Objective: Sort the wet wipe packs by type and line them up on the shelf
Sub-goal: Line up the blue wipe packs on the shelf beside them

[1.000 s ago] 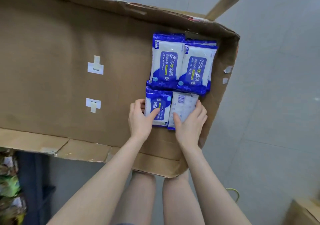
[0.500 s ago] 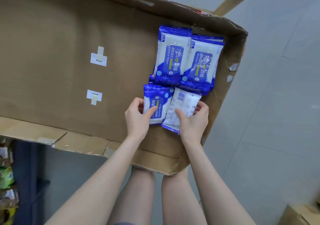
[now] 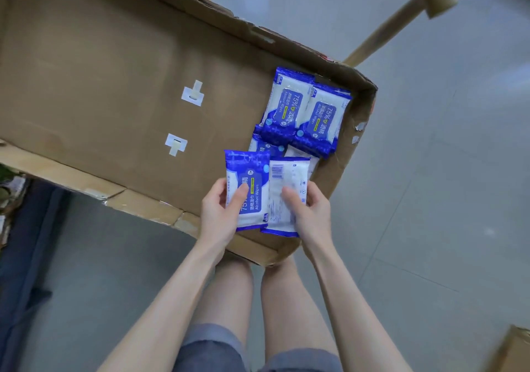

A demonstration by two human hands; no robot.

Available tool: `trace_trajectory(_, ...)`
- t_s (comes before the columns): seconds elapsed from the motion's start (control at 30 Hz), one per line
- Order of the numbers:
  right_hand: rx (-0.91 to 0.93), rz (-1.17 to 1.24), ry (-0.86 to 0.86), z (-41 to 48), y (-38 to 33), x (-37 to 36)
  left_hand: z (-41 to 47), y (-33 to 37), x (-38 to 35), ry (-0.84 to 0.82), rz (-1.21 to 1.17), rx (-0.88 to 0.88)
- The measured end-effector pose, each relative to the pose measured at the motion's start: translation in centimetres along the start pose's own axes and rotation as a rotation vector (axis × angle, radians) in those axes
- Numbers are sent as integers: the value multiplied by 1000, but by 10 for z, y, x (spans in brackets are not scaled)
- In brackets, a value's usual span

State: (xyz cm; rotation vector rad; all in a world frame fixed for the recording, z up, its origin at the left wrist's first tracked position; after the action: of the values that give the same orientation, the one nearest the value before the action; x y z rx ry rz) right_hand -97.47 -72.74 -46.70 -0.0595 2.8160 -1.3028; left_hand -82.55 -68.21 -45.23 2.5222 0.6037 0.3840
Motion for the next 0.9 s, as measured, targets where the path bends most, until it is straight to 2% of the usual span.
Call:
trace_trajectory(0.23,-43,30,-216,-63,-46,-30,-71,14,34,8,-195,3)
trace_trajectory(0.37,-103,17,-339,-101,-71,-65,-108,22,75,7,-293,14)
trace_trajectory(0.47,-78,9,-447,-129,-82,-99,-136,26,115,22,-360,-35)
trace_trajectory(0.63,-66,-51,-681,-179,-78,-173,-172,23,209,90,-410,-130)
trace_trajectory(0.77,-42,-139,-782,-228,-57,-251,-194,8,303,188,-447,-199)
trace_trajectory(0.9,110,-396,-851,-282,-45,-326,-218,-18,391,253,-527,-210)
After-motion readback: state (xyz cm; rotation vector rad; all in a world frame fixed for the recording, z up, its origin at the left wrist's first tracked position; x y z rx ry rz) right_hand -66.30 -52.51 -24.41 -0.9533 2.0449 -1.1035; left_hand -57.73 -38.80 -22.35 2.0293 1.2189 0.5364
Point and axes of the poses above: each hand's wrist, its own z-axis towards the middle knuckle, its own x-axis out of the back of the hand, y = z × x, the point moved 3 cm from there along z, towards the middle knuckle, and after that the axes turned 11 degrees about x, right-handed, at the moved point
